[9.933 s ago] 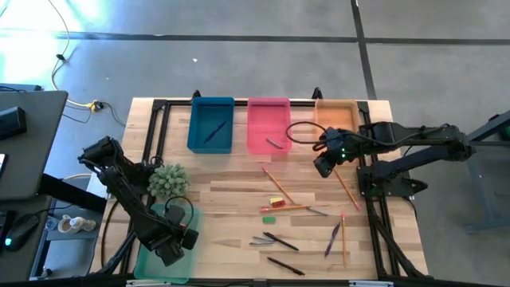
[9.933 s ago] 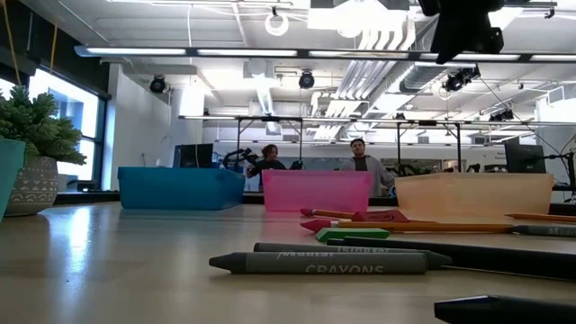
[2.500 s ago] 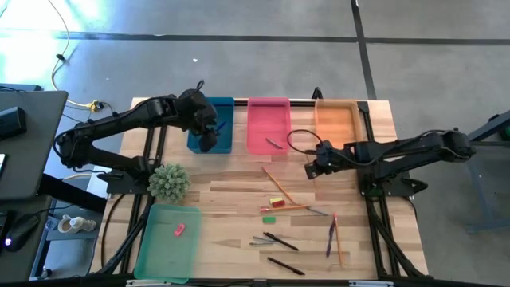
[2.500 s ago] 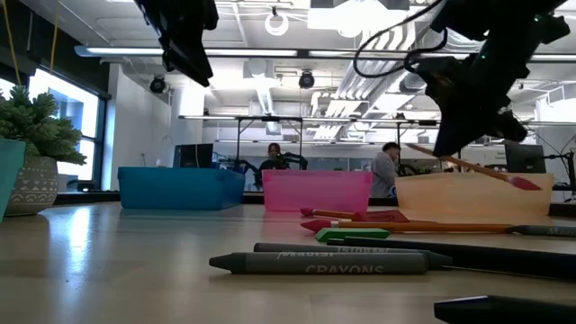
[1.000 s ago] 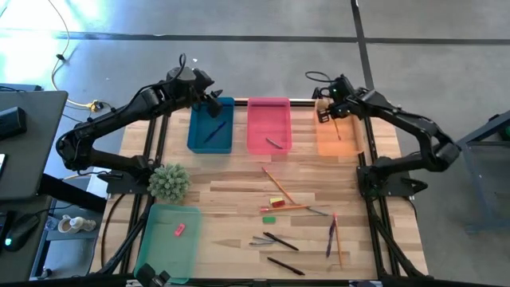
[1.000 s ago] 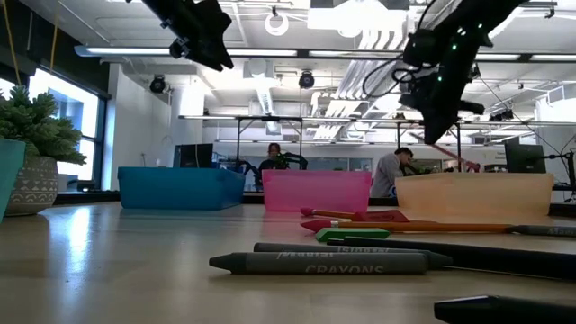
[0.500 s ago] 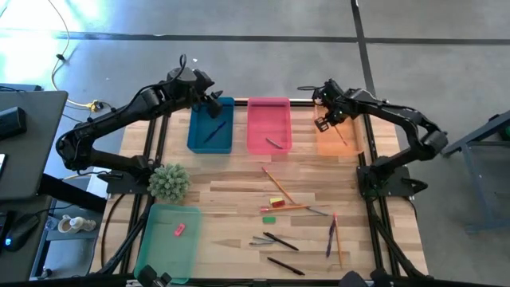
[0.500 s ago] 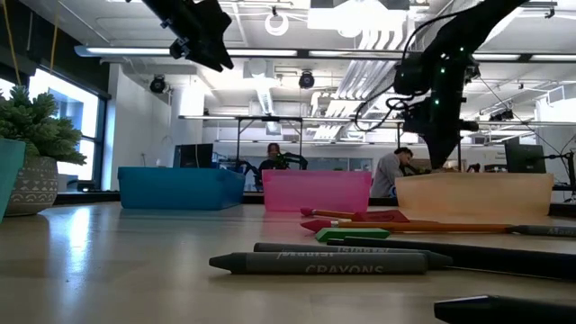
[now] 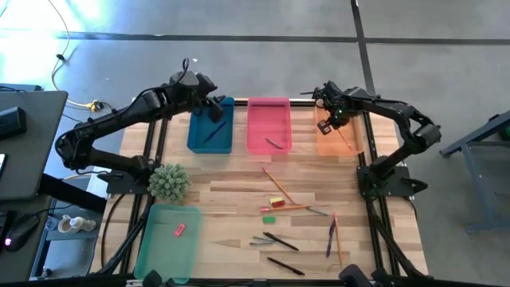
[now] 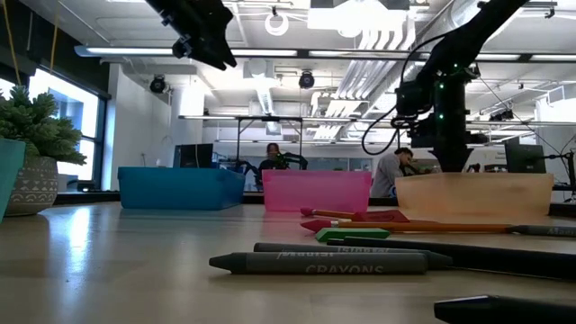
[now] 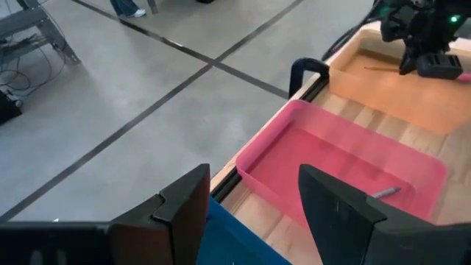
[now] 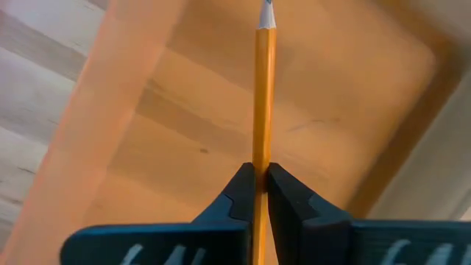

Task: Sort crayons/erasers/pens/pencils in bins
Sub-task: Put the orange pencil into the orange bin, then put the violet pen into the blue bin

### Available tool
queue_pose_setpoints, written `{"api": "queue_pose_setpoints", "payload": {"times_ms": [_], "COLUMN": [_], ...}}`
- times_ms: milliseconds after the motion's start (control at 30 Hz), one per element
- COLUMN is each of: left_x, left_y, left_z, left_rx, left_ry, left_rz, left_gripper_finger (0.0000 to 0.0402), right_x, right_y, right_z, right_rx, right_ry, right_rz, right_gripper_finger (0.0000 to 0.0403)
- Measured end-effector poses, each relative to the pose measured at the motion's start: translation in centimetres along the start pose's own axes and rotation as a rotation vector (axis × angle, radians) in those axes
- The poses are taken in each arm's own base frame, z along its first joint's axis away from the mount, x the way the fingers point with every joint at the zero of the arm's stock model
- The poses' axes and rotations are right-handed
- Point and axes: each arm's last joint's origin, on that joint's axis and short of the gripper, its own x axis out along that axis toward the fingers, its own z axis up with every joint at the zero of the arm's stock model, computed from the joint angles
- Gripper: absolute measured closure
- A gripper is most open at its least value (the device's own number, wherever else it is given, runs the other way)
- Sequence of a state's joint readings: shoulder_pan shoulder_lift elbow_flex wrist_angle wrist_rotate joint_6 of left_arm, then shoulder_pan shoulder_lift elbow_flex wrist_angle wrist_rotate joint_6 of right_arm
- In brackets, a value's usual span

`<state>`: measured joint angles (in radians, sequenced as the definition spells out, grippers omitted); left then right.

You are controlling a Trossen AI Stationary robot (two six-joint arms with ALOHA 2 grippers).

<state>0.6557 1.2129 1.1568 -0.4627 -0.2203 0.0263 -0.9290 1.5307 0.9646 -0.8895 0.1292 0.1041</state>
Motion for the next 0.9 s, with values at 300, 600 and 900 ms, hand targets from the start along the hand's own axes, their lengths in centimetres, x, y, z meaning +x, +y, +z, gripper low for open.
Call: {"api": "queue_pose_setpoints", "payload": {"times_ms": [300, 600, 900], "left_x": [-0.2, -0.4, -1.0], "left_y": [-1.0, -1.6, -2.7], "left_z": [-0.9, -1.5, -2.6], "left_rx": [-0.029, -0.129, -0.104], "left_ry": [0.088, 0.159, 0.272], "left_rz": [-0.096, -0.124, -0.182], "left_gripper_finger": [0.0204, 0.0204, 0.0204], "right_x": [-0.1, -2.6, -6.0], "right_y": [-0.3, -0.2, 2.6], "right_z": [0.1, 1.1, -0.8], "right_rx": [0.013, -0.002, -0.015], "right_ry": [0.005, -0.018, -0.086], "right_rz": [0.016, 0.031, 0.204], "right_gripper_finger": [0.0306, 0.0257, 0.0265]}}
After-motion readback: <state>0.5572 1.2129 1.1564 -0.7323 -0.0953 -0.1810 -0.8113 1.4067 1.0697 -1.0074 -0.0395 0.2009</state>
